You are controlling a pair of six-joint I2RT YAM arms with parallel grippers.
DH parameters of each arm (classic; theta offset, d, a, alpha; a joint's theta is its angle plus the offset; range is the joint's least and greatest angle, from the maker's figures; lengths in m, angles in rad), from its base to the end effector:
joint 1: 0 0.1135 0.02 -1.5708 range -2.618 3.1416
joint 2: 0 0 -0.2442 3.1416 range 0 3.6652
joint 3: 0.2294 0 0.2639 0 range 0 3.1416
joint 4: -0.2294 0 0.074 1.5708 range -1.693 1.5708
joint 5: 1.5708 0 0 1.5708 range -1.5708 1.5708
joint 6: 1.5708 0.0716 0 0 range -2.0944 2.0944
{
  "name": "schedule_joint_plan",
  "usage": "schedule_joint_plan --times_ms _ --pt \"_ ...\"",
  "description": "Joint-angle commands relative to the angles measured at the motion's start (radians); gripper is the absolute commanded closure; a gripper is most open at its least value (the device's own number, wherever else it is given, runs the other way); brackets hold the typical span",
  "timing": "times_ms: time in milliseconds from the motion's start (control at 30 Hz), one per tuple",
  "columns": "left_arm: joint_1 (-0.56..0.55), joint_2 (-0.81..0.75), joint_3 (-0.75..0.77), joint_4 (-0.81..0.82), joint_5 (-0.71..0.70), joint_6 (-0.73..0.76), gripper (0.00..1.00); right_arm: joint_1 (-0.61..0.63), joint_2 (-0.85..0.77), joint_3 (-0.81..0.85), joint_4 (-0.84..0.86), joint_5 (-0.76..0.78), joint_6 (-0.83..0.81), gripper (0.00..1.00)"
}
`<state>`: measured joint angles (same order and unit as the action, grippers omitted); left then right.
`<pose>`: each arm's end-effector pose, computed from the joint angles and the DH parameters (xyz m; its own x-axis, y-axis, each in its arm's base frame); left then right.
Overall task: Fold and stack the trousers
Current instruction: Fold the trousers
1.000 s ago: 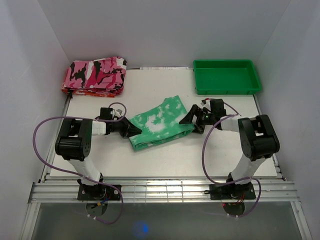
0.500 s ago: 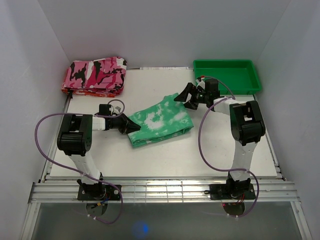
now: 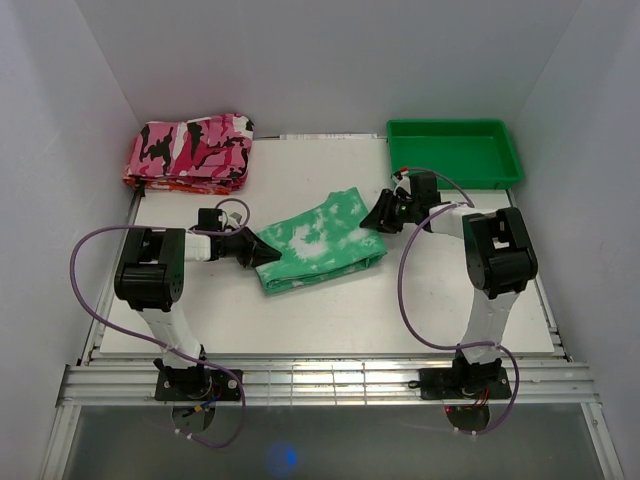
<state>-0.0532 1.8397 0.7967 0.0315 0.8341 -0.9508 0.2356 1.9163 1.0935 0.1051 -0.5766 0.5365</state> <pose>0.3276 -0.0706 0.0536 -0.8403 -0.5028 0.2027 -0.4401 0.4144 -0.7966 0.4017 0.1366 0.1076 -0.8538 0.2357 -0.4642 -0.1846 0.6967 0.6932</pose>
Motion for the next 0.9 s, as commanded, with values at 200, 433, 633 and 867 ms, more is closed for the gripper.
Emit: schedule_joint_plan --times_ms 200,433,633,867 --pt "0.01 -0.019 -0.014 -0.004 -0.079 0.014 0.76 0.045 0.275 0.425 0.031 0.009 -0.056 0.92" --pt "0.021 0.027 0.038 -0.008 -0.075 0.011 0.78 0.061 0.308 0.611 0.027 0.009 -0.003 0.07" --pt "0.021 0.033 0.035 0.005 -0.067 -0.002 0.81 -0.042 0.011 0.306 0.018 0.023 0.126 0.1" --pt "0.021 0.012 -0.013 0.005 -0.061 -0.002 0.81 -0.056 -0.233 -0.064 0.016 -0.031 0.262 0.1"
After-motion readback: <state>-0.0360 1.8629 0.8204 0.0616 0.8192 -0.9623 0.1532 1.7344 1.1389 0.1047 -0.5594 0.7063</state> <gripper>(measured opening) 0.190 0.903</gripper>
